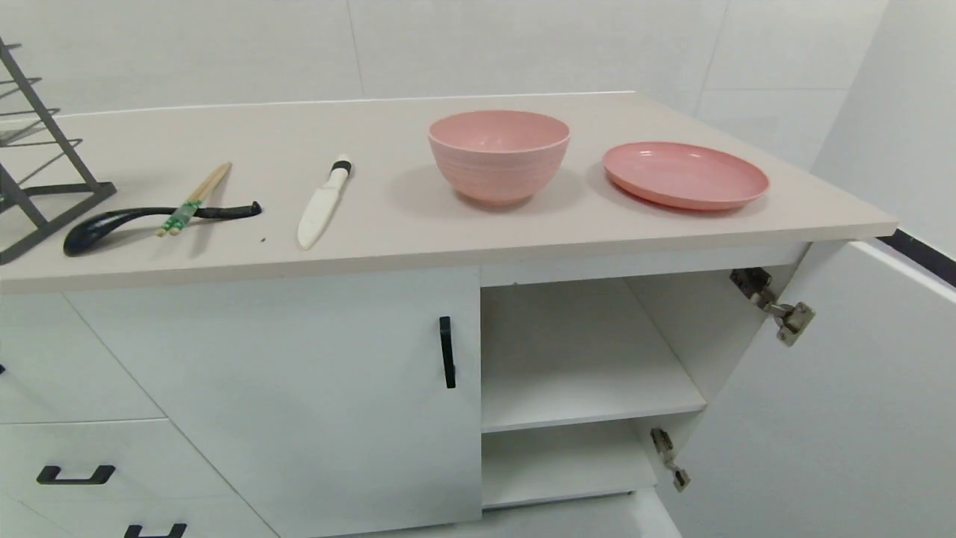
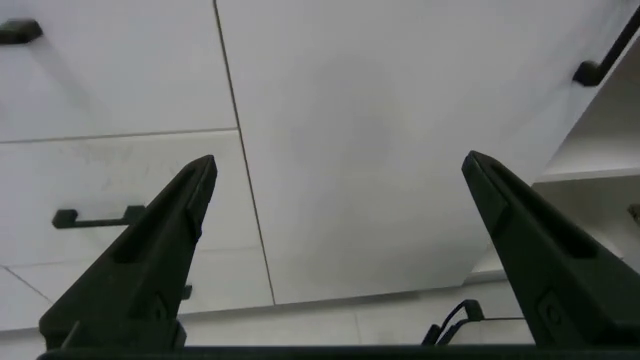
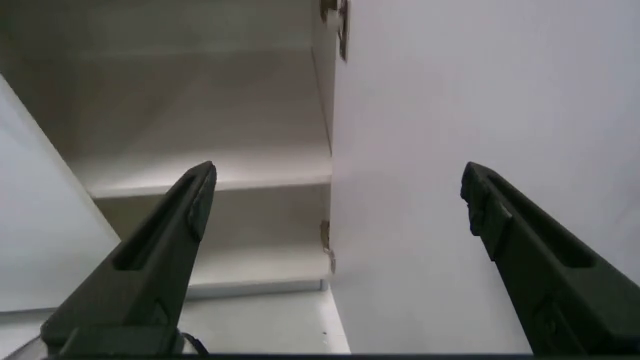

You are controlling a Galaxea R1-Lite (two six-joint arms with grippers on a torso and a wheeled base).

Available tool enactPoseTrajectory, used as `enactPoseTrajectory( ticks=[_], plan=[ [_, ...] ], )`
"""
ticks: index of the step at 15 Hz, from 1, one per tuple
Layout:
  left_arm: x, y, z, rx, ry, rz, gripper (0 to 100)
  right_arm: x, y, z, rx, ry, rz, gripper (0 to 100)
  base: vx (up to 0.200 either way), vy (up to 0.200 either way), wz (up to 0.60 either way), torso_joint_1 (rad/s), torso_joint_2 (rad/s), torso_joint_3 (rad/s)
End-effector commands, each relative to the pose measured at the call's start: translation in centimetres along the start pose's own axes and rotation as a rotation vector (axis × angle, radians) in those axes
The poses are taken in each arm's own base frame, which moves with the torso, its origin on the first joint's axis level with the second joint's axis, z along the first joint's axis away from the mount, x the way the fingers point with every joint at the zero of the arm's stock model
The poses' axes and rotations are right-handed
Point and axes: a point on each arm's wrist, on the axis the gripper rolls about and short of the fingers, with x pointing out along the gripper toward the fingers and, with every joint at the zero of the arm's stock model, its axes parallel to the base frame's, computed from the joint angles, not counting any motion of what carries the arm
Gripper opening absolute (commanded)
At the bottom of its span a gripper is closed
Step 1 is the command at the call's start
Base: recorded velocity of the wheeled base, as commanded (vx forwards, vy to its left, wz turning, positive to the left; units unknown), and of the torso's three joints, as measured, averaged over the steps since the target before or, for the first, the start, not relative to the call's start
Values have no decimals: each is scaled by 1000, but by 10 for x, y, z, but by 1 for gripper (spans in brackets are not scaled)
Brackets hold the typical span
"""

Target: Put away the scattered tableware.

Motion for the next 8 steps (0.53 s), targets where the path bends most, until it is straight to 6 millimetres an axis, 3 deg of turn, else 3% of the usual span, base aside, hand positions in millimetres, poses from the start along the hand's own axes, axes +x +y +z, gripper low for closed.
enactPoseTrajectory(
  ticks=[1,8],
  plan=[
    [0,0,0,-2,0,1,100,0,0,0,0,1,1,100,0,0,0,246,-710,-281],
    [0,0,0,-2,-1,1,100,0,0,0,0,1,1,100,0,0,0,182,-530,-200]
  ],
)
